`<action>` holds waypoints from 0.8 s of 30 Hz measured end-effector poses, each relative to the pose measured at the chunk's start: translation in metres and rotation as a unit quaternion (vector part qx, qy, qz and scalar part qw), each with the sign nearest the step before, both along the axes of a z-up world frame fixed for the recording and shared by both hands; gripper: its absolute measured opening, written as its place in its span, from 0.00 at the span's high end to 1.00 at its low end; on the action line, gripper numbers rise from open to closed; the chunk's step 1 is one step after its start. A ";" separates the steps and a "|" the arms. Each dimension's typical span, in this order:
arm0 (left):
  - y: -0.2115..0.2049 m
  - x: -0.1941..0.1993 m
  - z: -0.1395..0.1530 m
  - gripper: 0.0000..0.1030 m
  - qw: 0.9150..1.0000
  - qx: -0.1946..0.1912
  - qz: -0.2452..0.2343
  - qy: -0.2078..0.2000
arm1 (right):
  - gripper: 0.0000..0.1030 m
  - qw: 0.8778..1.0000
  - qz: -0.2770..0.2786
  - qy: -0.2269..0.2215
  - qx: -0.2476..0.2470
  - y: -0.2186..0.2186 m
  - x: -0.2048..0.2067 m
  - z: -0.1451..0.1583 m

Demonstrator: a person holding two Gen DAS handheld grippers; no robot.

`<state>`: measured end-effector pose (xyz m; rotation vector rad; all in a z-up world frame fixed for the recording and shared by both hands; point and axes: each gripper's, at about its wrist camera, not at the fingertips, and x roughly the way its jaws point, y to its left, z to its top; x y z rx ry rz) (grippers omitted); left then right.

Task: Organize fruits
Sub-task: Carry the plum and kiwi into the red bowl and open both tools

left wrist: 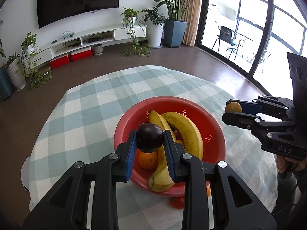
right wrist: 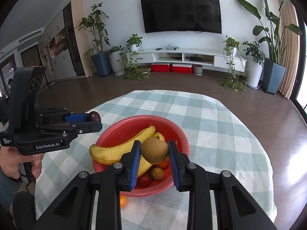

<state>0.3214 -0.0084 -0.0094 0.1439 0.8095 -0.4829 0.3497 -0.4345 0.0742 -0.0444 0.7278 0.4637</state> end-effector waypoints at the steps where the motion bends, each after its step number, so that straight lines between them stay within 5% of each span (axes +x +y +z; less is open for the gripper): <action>1: -0.004 0.004 -0.006 0.75 1.000 0.004 -0.001 0.003 | 0.70 1.000 -0.004 0.008 -0.005 0.002 0.006 -0.006; 11: -0.015 0.033 -0.049 0.75 0.999 0.016 0.001 0.040 | 0.70 0.998 -0.019 0.049 -0.041 0.010 0.028 -0.052; 24: -0.011 0.037 -0.053 0.75 0.999 0.014 0.005 0.041 | 0.69 0.997 -0.017 0.048 -0.056 0.012 0.028 -0.056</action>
